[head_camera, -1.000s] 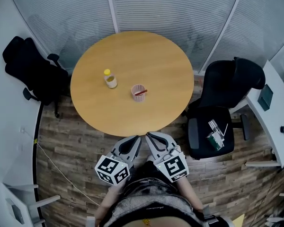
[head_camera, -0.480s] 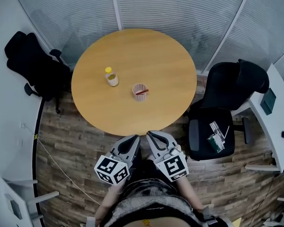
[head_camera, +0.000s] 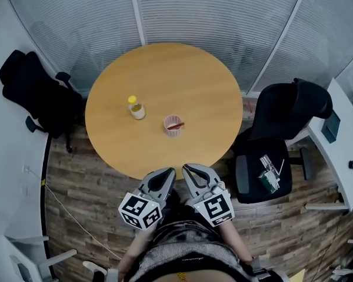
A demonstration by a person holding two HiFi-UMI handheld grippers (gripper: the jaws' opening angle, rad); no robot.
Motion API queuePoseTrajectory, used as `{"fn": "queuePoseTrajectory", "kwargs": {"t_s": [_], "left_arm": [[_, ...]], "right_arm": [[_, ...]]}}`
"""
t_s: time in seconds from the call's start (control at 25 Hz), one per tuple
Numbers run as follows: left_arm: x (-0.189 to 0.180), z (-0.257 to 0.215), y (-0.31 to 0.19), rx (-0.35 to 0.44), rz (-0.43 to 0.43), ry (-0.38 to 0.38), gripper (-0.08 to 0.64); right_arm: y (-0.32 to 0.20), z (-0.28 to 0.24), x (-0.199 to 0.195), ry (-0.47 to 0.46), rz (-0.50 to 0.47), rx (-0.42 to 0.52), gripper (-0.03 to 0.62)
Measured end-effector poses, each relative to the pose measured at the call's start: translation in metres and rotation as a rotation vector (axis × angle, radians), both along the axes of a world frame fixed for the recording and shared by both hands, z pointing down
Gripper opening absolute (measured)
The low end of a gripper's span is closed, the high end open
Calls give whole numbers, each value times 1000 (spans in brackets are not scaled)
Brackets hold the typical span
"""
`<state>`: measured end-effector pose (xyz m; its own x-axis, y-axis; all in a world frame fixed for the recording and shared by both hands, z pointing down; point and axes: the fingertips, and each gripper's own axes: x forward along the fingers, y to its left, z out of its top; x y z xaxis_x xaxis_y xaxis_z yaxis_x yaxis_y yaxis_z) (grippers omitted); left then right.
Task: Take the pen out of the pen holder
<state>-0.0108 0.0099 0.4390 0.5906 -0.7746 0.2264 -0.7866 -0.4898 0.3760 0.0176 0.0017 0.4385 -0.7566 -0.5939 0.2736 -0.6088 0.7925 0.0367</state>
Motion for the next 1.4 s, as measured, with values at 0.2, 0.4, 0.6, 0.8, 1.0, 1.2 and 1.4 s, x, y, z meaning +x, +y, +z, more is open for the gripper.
{"fn": "queuePoseTrajectory", "kwargs": {"t_s": [0.2, 0.4, 0.6, 0.8, 1.0, 1.2, 1.4], "left_arm": [[-10, -1, -28, 0, 34, 1, 3], [-21, 3, -52, -1, 73, -2, 3], [-36, 7, -74, -4, 102, 9, 3], [-49, 13, -94, -2, 136, 14, 3], [-62, 16, -107, 13, 159, -6, 3], [-68, 24, -118, -9, 177, -1, 3], [-66, 27, -132, -18, 184, -4, 3]], "right_arm": [[-27, -2, -13, -5, 30, -8, 23], [-49, 3, -28, 5, 53, -13, 23], [-70, 8, -41, 21, 81, -18, 24], [-90, 16, -53, 32, 112, -16, 23], [-105, 18, -60, 26, 161, 0, 23], [-113, 24, -67, 20, 188, -17, 23], [-125, 31, -61, 24, 194, -34, 23]]}}
